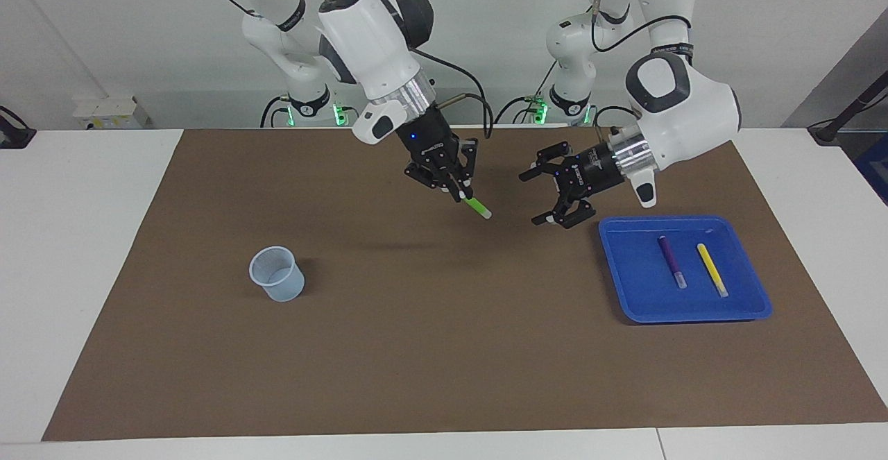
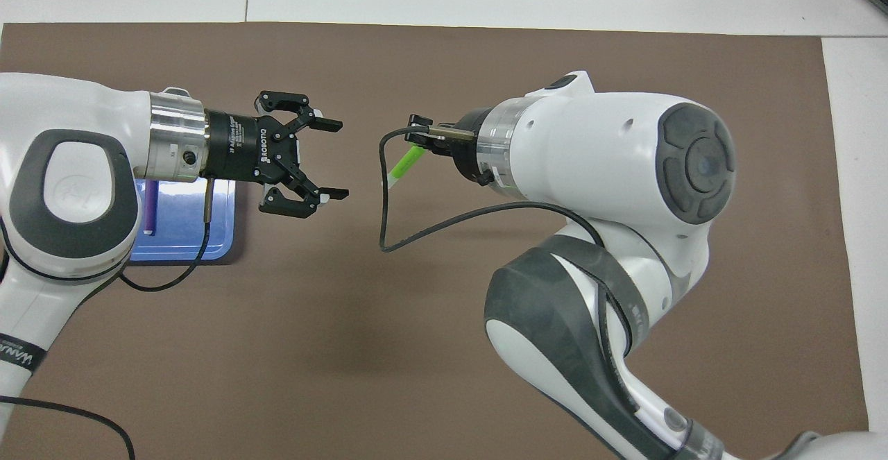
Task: Right arm passes pens to left for tray arrangement
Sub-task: 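Carry the green pen toward the left gripper while the left gripper reaches, then close the left gripper on the green pen and open the right gripper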
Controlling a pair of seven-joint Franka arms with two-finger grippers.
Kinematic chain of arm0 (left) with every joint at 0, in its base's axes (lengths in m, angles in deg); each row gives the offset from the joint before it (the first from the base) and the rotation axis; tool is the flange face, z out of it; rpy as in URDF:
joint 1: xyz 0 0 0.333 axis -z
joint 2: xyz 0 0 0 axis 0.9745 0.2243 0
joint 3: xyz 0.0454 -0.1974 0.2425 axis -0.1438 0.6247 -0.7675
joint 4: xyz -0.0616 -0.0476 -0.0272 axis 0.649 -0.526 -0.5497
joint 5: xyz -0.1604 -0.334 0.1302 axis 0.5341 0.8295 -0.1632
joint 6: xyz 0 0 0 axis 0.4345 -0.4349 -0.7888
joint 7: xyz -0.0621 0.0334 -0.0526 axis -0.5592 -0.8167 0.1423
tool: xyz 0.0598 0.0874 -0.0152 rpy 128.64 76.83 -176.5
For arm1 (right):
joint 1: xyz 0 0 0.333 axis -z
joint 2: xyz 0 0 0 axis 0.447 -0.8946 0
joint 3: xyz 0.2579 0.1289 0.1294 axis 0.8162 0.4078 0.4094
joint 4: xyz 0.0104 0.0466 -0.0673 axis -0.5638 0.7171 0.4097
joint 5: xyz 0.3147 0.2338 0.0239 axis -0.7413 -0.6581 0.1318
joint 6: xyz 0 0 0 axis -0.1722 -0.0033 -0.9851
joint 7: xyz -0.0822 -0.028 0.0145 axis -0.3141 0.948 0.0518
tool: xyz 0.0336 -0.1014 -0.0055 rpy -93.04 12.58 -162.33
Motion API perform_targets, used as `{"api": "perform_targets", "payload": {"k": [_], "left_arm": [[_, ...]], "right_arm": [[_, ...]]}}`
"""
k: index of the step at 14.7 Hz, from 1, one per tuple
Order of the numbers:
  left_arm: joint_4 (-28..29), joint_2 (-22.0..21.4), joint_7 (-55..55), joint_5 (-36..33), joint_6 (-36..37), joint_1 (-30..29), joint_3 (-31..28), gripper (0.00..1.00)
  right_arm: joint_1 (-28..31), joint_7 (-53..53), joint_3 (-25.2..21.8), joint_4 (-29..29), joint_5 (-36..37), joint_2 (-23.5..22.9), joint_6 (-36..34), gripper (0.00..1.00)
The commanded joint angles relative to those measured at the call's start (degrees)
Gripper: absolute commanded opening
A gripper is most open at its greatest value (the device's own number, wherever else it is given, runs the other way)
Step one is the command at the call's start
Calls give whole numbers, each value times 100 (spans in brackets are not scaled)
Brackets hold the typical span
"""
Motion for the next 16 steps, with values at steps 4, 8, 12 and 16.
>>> {"api": "perform_targets", "payload": {"k": [4, 8, 12, 16], "left_arm": [[176, -23, 358, 122, -921, 490, -59, 97], [290, -67, 315, 105, -940, 552, -59, 78], [291, -85, 332, 96, -870, 544, -59, 42], [282, -392, 385, 96, -161, 273, -103, 50]], "right_arm": [[-160, -436, 25, -24, -129, -106, 330, 0], [-273, -743, 34, -24, -120, -106, 514, 0], [-327, -805, 17, 37, -120, -141, 594, 0], [-336, -805, 17, 46, -120, -203, 594, 0]]}}
